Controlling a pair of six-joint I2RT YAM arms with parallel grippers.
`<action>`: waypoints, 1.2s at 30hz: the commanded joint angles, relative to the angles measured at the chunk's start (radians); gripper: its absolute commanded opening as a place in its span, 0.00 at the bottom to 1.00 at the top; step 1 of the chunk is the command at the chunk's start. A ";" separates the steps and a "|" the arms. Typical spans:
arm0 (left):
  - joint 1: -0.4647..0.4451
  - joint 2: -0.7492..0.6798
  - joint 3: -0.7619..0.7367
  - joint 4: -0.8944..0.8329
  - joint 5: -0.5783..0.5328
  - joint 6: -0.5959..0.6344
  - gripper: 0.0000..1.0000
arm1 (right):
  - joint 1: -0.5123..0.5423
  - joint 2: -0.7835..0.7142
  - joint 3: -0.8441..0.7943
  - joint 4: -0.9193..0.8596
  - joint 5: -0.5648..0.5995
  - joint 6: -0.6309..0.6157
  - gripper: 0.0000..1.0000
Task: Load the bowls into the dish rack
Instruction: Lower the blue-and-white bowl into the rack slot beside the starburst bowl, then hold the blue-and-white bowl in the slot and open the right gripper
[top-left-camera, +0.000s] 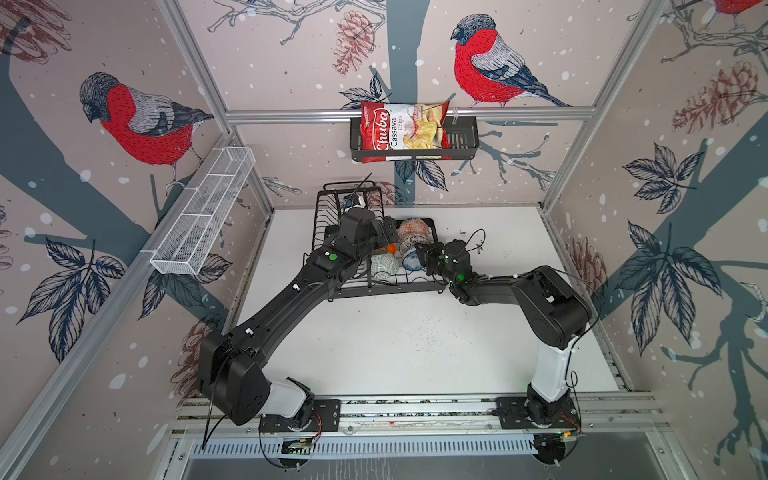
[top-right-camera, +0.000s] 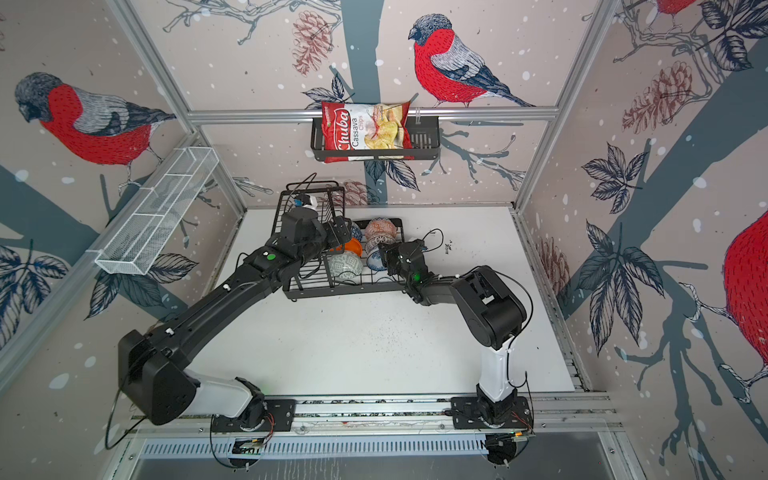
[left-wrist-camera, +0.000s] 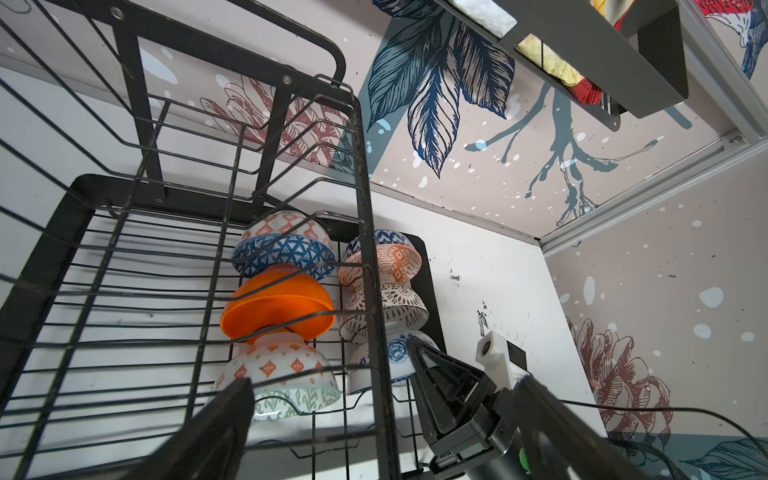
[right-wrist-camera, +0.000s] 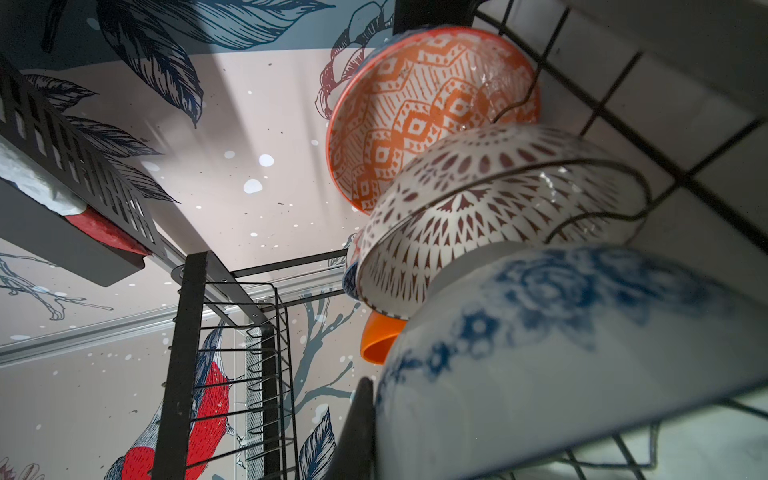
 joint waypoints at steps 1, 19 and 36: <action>0.000 0.001 -0.004 0.012 0.003 -0.012 0.98 | 0.002 -0.009 -0.003 -0.019 -0.008 -0.007 0.00; 0.003 0.012 -0.001 0.016 0.011 -0.017 0.98 | 0.002 -0.017 -0.018 -0.073 -0.030 0.042 0.07; 0.002 0.000 -0.019 0.009 0.014 -0.028 0.98 | -0.001 -0.040 -0.032 -0.129 -0.040 0.058 0.15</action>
